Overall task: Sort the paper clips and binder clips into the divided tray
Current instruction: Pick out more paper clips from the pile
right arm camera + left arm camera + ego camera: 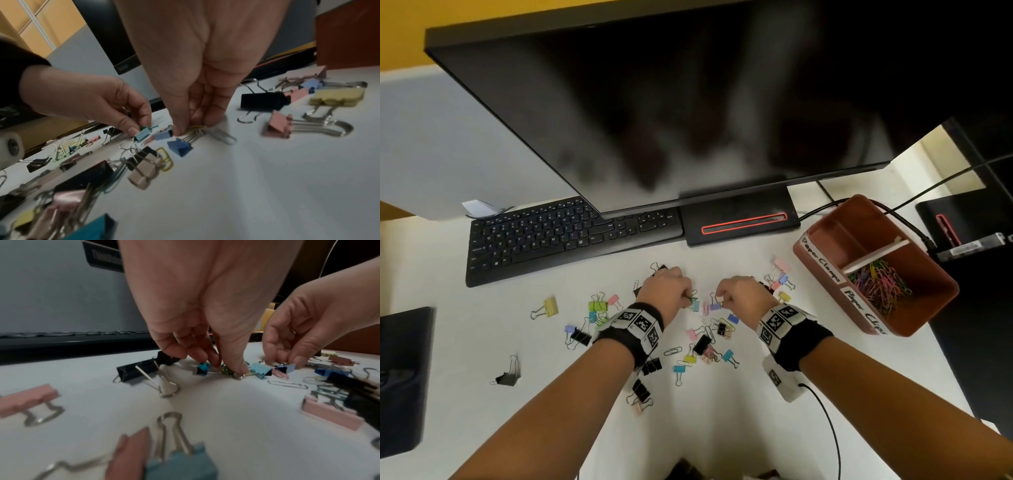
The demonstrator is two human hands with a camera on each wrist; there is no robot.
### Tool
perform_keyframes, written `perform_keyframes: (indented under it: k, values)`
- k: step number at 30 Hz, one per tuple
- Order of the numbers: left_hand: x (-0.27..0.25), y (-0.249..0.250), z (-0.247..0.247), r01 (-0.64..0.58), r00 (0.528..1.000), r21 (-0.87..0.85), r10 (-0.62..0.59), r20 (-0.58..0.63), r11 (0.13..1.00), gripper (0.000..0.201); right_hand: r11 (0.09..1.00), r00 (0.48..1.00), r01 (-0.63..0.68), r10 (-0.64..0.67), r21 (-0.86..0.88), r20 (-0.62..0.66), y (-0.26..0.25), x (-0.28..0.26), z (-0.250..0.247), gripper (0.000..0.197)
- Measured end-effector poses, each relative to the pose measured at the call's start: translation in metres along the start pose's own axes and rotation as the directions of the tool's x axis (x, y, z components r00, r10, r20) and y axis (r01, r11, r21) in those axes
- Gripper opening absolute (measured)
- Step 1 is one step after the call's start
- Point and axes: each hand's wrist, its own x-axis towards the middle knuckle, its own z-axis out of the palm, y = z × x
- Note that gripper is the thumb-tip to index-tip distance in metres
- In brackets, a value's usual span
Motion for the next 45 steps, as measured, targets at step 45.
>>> perform_keyframes:
  k: [45]
  values:
    - [-0.082,0.0,0.046,0.078,0.997,0.047,-0.079,0.025,0.996,0.016,0.992,0.992,0.089,-0.081,-0.085,0.097,-0.037,0.001,-0.01,0.026]
